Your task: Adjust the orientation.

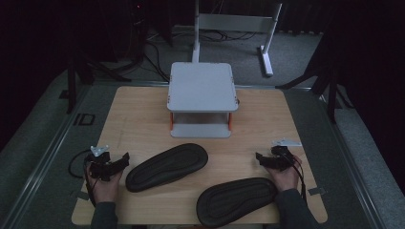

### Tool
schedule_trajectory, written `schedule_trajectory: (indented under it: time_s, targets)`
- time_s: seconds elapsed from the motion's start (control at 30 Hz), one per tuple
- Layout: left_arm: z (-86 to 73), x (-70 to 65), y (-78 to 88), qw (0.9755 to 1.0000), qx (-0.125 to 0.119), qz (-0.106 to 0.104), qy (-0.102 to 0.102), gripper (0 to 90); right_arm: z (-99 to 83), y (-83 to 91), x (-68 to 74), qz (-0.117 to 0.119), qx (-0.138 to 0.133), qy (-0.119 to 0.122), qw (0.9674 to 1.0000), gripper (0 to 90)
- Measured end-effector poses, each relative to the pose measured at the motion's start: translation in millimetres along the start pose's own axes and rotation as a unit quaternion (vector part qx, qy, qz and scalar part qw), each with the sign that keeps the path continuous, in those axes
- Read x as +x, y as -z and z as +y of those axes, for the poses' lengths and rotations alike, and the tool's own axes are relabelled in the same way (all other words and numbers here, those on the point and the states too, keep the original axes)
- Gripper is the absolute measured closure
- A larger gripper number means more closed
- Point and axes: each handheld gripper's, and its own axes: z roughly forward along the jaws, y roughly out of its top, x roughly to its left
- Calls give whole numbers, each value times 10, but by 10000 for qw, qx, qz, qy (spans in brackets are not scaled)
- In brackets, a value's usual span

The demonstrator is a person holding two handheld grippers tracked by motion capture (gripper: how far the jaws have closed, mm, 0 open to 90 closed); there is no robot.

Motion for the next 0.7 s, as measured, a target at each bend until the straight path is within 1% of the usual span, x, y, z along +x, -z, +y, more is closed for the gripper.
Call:
schedule_trajectory:
  time_s: [0.07, 0.1, 0.17, 0.2, 0.33, 0.37, 0.4, 0.43, 0.47, 0.5, 0.53, 0.57, 0.63, 0.67, 0.7]
  targets:
    - [-2, -6, -1, 10000, 28, 2, -44, 255, 16, 63, 3, -46, -82, 139, 9999, 245]
    - [-2, -12, 1, 10000, 22, 1, -54, 255, 17, 91, 5, -43, -165, 160, 9997, 245]
    - [-2, -12, 1, 10000, 22, 1, -54, 254, 18, 111, 6, -18, -191, 175, 9997, 245]
    - [-4, -22, 9, 10000, -10, -11, -81, 255, 18, 136, 20, -21, -243, 232, 9994, 245]
    - [-5, -18, 15, 10000, -24, -14, -84, 255, 23, 193, 52, 121, -292, 379, 9988, 247]
    - [-5, -18, 15, 10000, -24, -14, -84, 255, 23, 193, 52, 121, -292, 379, 9988, 247]
    - [-5, -15, 16, 10000, -30, -8, -69, 255, 24, 272, 96, 204, -350, 556, 9976, 247]
    - [-6, -12, 17, 10000, -34, -11, -66, 255, 21, 307, 114, 219, -374, 617, 9972, 247]
    - [-6, -12, 17, 10000, -34, -11, -66, 255, 21, 307, 114, 219, -374, 617, 9972, 247]
    - [-7, -13, 18, 10000, -37, -10, -68, 255, 10, 359, 136, 244, -421, 708, 9963, 247]
    - [-8, -15, 19, 10000, -40, -10, -71, 255, -20, 459, 178, 322, -490, 849, 9947, 246]
    - [-8, -18, 20, 10000, -51, -16, -73, 255, -44, 519, 200, 352, -539, 938, 9935, 246]
    - [-10, -26, 24, 9999, -63, -11, -96, 255, -93, 642, 246, 448, -624, 1077, 9912, 246]
    - [-10, -26, 24, 9999, -63, -11, -96, 255, -93, 642, 246, 448, -624, 1077, 9912, 246]
    - [-11, -30, 25, 9999, -69, -15, -109, 255, -119, 706, 270, 536, -663, 1152, 9897, 246]
